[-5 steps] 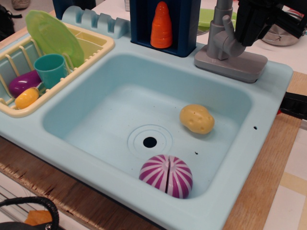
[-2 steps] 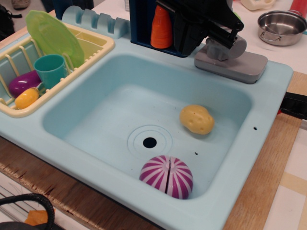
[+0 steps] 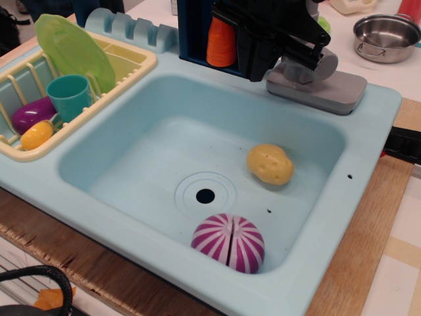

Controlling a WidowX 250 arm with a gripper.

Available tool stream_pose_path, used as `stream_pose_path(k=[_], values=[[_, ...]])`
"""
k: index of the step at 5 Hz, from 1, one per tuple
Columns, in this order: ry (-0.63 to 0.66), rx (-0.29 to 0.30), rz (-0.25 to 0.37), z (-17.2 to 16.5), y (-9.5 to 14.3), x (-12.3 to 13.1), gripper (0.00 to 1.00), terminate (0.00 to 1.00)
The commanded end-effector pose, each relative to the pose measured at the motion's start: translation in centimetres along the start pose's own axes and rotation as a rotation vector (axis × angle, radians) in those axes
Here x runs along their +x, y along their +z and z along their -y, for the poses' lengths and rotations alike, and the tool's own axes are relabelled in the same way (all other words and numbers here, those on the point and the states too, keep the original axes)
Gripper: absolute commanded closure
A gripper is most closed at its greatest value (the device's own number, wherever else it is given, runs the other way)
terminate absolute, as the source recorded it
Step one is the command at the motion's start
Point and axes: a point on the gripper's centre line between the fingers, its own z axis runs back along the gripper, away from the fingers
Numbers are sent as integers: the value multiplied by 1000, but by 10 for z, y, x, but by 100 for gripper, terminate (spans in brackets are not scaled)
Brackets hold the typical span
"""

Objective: Turn lever vertical to-front

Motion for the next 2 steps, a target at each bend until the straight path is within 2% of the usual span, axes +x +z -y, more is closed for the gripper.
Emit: stream_pose_path(k=[1, 2], values=[[21, -26, -79, 3, -2, 1, 100, 0], [61, -43, -89, 3, -7, -16, 100, 0]])
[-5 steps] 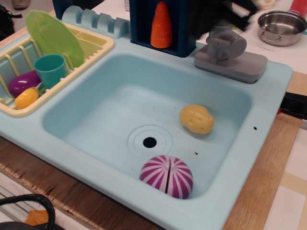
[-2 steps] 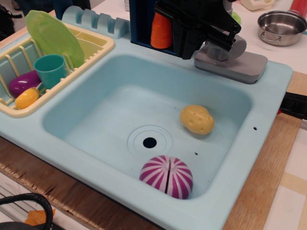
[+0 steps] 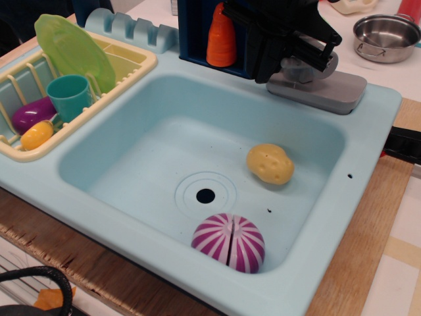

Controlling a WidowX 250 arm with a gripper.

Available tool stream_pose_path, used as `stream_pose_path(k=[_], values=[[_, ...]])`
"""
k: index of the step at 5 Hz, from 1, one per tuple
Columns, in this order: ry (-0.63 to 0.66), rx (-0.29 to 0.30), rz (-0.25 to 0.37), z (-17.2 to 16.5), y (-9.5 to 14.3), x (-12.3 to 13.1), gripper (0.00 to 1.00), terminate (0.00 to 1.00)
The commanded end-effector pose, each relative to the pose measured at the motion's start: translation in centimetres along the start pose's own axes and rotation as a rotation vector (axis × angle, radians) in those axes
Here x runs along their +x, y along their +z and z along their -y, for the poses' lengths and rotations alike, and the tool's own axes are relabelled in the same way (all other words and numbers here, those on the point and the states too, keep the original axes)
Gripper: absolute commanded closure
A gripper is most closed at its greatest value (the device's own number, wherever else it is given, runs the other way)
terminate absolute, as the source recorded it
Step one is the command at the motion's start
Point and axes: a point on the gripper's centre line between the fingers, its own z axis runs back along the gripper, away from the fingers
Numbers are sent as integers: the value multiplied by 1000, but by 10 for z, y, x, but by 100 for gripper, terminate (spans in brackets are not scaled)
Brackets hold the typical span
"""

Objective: Turn lever vertical to-front

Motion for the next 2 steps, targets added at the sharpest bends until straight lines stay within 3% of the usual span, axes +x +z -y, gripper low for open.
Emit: stream_pose_path(k=[1, 2], values=[[98, -39, -10, -1, -12, -28, 100, 0], [103, -61, 4, 1, -22, -30, 100, 100]])
